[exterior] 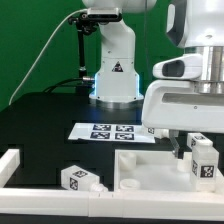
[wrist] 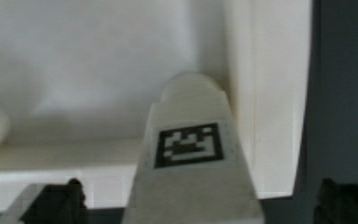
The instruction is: Assemble one leg
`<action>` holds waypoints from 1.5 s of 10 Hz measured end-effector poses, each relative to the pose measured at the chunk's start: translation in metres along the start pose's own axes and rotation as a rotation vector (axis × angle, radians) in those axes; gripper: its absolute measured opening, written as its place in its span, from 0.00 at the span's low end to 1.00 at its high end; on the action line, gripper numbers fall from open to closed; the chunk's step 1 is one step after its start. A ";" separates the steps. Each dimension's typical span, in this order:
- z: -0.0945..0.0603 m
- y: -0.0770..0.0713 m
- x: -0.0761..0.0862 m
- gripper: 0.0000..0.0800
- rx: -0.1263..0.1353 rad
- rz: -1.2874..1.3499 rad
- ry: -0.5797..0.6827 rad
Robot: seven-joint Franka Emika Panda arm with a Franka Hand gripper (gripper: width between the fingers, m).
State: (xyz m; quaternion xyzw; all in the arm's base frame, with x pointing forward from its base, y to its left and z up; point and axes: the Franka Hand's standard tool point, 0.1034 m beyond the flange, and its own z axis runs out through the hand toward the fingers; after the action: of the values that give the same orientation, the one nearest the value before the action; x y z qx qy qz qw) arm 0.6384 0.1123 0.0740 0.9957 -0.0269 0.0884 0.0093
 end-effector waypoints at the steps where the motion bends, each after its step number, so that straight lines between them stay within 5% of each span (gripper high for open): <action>1: 0.000 0.000 0.000 0.80 0.000 0.032 -0.001; 2: 0.001 0.000 0.000 0.80 -0.001 0.054 -0.001; 3: 0.001 0.000 0.000 0.57 -0.001 0.054 0.000; 4: 0.001 0.000 0.000 0.57 0.001 0.108 -0.001; 5: 0.001 0.000 0.000 0.35 0.001 0.178 -0.001; 9: 0.001 0.000 -0.001 0.36 0.001 0.418 -0.001; 13: 0.001 -0.001 -0.001 0.36 -0.021 1.017 -0.028; 15: 0.001 0.000 -0.001 0.36 0.003 1.283 -0.050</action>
Offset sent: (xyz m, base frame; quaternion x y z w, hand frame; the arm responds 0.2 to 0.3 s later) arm 0.0000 0.0000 0.0000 0.0000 0.0000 0.0000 1.0000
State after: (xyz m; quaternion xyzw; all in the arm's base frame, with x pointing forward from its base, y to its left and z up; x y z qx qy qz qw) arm 0.6375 0.1128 0.0730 0.7835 -0.6173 0.0533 -0.0473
